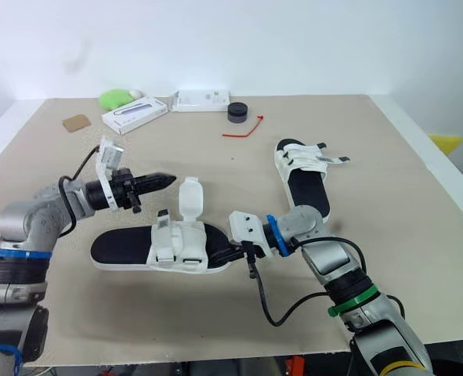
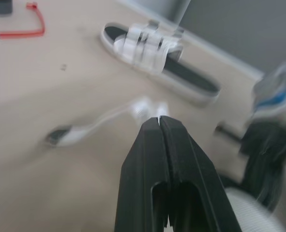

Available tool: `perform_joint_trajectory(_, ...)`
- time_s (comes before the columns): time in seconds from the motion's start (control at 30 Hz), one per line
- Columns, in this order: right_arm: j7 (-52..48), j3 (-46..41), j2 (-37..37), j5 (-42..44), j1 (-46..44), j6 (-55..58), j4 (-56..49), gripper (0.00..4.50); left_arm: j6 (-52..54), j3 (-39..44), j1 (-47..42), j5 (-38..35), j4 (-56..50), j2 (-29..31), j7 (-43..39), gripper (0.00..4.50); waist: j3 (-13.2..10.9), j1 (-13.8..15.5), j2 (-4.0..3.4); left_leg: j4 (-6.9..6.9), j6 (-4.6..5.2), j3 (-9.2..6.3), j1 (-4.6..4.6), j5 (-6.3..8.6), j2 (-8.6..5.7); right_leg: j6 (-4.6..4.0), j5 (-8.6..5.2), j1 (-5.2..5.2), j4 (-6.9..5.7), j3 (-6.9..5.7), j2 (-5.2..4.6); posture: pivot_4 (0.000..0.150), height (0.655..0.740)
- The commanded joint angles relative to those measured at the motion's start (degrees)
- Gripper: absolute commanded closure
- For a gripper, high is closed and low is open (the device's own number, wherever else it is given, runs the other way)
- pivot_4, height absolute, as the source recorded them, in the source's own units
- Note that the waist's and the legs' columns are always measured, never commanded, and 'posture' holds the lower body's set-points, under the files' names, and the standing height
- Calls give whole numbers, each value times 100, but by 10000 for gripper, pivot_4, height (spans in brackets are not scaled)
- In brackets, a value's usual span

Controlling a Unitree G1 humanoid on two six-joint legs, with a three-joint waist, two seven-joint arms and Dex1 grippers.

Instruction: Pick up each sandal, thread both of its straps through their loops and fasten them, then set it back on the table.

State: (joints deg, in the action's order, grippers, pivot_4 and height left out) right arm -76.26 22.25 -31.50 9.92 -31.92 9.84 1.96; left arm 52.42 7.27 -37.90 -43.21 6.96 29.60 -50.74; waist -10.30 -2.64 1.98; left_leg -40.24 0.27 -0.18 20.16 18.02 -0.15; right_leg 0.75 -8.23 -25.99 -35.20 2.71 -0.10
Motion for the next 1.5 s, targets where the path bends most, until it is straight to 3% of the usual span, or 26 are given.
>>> perform_joint_trajectory(0.03,28,-28,16,-52,-60,-38,18,45000,1103,411,-394,-575,460,-191,444,44529,0,-1,0,0,0,0,-1,0,0,0,1,-1,0,1,0,1500,7400)
perform_joint_trajectory(0.13,41,-44,-1,-46,-31,-23,-27,45000,1590,711,-697,-670,947,-380,985,44529,0,4,0,0,-3,-7,0,-2,-2,-1,2,0,0,-2,-1,1500,7400)
perform_joint_trajectory(0.23,55,-45,-21,-49,18,-23,-69,45000,1761,1089,-871,-756,1214,-513,1356,36825,0,-1,0,0,-5,-8,-1,-3,-4,-2,4,0,-2,-1,-3,1500,7400)
perform_joint_trajectory(0.5,68,-34,-29,-51,34,-26,-94,45000,2726,1450,-1223,-707,2035,-559,2089,2148,1,0,1,0,-14,-12,0,-8,-10,-11,14,0,-3,-2,-10,1500,7400)
perform_joint_trajectory(0.53,71,-31,-26,-56,31,-31,-89,45000,2834,1534,-1288,-714,2178,-601,2185,768,1,0,1,0,-15,-13,0,-8,-10,-10,13,0,-3,-2,-10,1500,7400)
perform_joint_trajectory(0.67,72,-31,-37,-54,52,-37,-117,45000,3127,1814,-1611,-717,2752,-773,2475,768,1,3,2,0,-19,-16,1,-11,-11,-9,14,0,-3,-5,-11,1500,7400)
perform_joint_trajectory(0.87,87,-24,-39,-70,62,-68,-116,45000,2676,2558,-2280,-732,4052,-1005,3012,768,1,1,3,0,-28,-15,1,-16,-14,-6,17,0,-3,-5,-15,1500,7400)
perform_joint_trajectory(1.13,107,-39,-81,-67,65,-57,-157,45000,2443,2917,-2795,-681,5138,-1352,3371,768,2,3,3,0,-41,-16,4,-20,-21,-1,19,1,-3,-5,-23,1500,7400)
perform_joint_trajectory(1.5,139,-59,-130,-51,97,-12,-209,45000,2667,2650,-2819,-465,4934,-1150,3217,768,2,-6,3,0,-49,-12,4,-24,-23,17,22,-1,-1,3,-22,1500,7400)
